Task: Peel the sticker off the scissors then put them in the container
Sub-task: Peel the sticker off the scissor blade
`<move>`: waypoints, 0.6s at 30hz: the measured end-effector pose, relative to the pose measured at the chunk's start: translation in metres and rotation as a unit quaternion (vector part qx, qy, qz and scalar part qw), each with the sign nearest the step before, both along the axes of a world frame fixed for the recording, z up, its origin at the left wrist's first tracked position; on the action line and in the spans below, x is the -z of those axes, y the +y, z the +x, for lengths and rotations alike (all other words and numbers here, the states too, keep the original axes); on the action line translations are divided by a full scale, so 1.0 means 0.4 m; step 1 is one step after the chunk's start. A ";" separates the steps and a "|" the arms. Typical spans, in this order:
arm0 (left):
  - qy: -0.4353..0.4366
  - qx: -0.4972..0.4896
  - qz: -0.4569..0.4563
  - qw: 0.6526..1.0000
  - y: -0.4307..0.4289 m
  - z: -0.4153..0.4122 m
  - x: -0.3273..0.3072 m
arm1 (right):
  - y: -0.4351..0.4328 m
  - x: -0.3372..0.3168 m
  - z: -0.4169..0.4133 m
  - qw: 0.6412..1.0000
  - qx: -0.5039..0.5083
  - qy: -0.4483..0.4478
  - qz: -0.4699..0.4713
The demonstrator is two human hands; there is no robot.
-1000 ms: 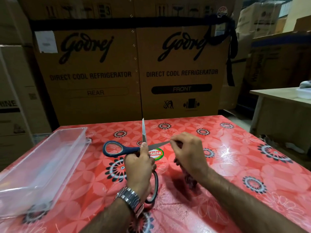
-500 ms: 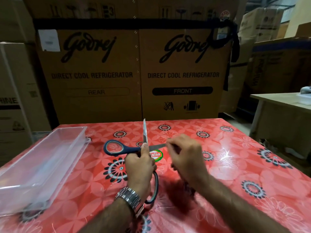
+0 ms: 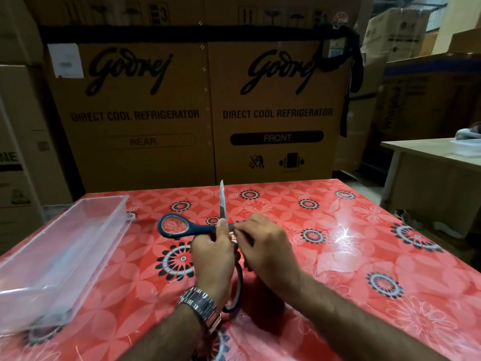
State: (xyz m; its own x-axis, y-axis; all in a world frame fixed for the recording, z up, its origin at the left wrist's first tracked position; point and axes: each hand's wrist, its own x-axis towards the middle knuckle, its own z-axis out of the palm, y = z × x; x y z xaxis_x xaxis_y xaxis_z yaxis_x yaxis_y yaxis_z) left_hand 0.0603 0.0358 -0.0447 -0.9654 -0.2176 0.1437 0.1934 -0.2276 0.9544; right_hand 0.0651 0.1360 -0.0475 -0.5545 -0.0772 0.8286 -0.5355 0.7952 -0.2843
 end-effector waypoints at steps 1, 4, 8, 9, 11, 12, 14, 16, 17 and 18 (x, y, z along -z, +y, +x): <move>-0.005 0.002 0.009 1.000 -0.002 0.000 0.000 | -0.007 0.005 0.000 1.000 -0.013 -0.006 0.007; -0.014 0.019 0.061 0.998 -0.012 0.007 -0.010 | 0.036 0.008 -0.028 1.000 0.009 -0.028 -0.007; -0.016 0.000 0.024 1.000 -0.020 0.006 -0.013 | 0.106 -0.004 -0.045 0.993 0.091 -0.012 -0.073; -0.016 -0.002 0.024 1.000 -0.017 0.004 -0.012 | 0.094 -0.007 -0.035 0.994 0.080 0.004 -0.069; -0.014 0.006 0.040 0.999 -0.007 0.002 -0.010 | 0.046 -0.003 -0.014 0.999 0.033 0.022 -0.030; -0.016 0.011 0.049 0.999 -0.002 0.002 -0.008 | 0.025 0.004 -0.008 1.000 0.012 0.019 -0.008; -0.022 0.020 0.062 0.998 -0.004 0.005 -0.009 | 0.022 0.020 -0.019 1.000 -0.004 0.000 0.007; -0.021 0.024 0.056 0.998 -0.020 0.006 -0.012 | 0.067 0.021 -0.050 0.999 0.021 -0.024 -0.015; -0.018 0.025 0.041 0.999 -0.030 0.005 -0.013 | 0.097 0.017 -0.061 0.998 0.044 -0.038 -0.031; -0.018 0.030 0.022 0.999 -0.039 0.004 -0.015 | 0.128 0.011 -0.067 0.996 0.066 -0.048 -0.047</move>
State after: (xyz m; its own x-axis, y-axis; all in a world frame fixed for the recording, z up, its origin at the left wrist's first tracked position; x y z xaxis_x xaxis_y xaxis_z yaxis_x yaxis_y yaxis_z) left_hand 0.0618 0.0204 -0.0388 -0.9811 -0.1653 0.1005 0.1444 -0.2804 0.9490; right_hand 0.0384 0.1872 -0.0518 -0.6317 0.0775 0.7713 -0.3948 0.8241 -0.4062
